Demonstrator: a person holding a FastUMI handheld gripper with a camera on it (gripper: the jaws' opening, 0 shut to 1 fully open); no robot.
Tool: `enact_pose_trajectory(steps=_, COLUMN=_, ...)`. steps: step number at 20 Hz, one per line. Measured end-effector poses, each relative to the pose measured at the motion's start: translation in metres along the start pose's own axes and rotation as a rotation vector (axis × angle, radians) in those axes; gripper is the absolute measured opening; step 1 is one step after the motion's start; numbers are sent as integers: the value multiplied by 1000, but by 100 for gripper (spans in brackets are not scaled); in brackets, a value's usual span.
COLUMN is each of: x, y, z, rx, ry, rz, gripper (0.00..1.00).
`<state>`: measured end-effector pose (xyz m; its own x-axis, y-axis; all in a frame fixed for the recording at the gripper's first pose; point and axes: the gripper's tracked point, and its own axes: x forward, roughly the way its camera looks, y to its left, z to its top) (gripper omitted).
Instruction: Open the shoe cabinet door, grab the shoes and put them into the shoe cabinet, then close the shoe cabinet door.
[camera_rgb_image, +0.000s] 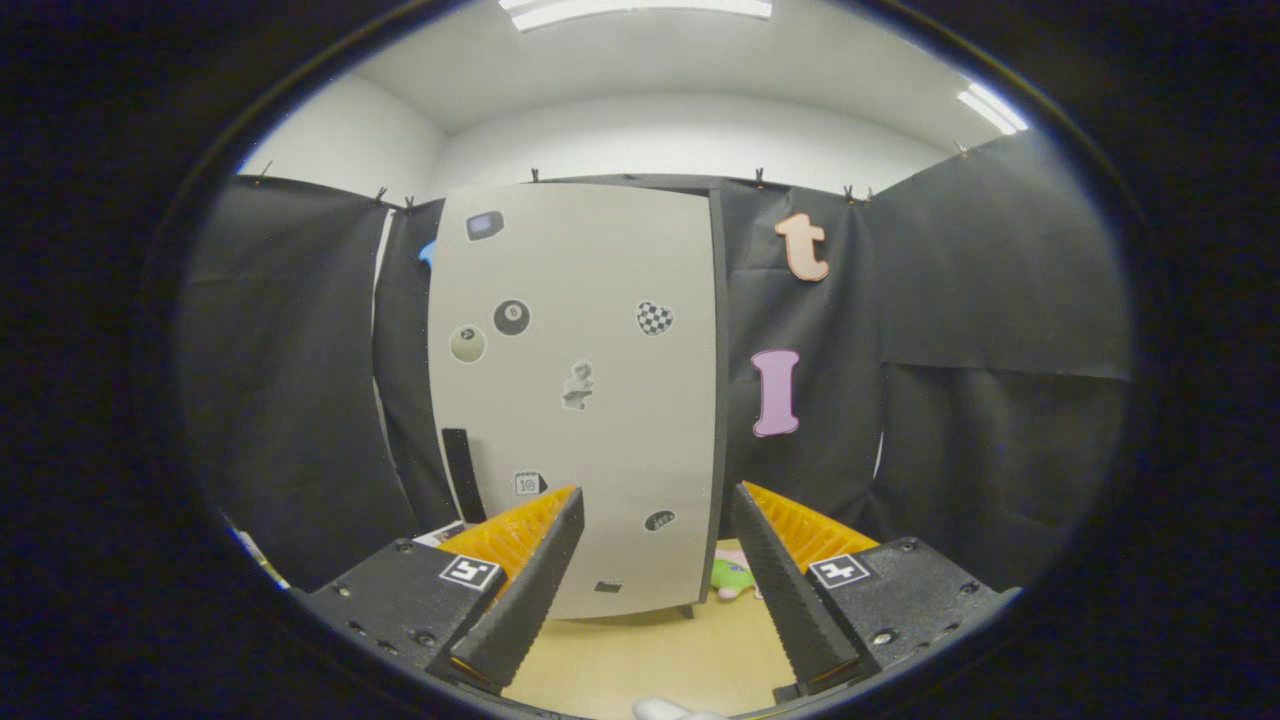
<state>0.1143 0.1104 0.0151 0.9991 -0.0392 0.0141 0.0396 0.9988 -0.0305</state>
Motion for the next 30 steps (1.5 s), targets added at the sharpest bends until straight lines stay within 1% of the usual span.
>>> enact_pose_trajectory(steps=9, x=-21, y=-23, z=-6, rx=17, ry=5, rz=-45, gripper=97)
enact_pose_trajectory(steps=18, x=-14, y=-15, z=-15, rx=11, ry=15, rz=-17, gripper=97)
enact_pose_trajectory(steps=30, x=-10, y=-10, z=-23, rx=-8, ry=14, rz=-9, gripper=97)
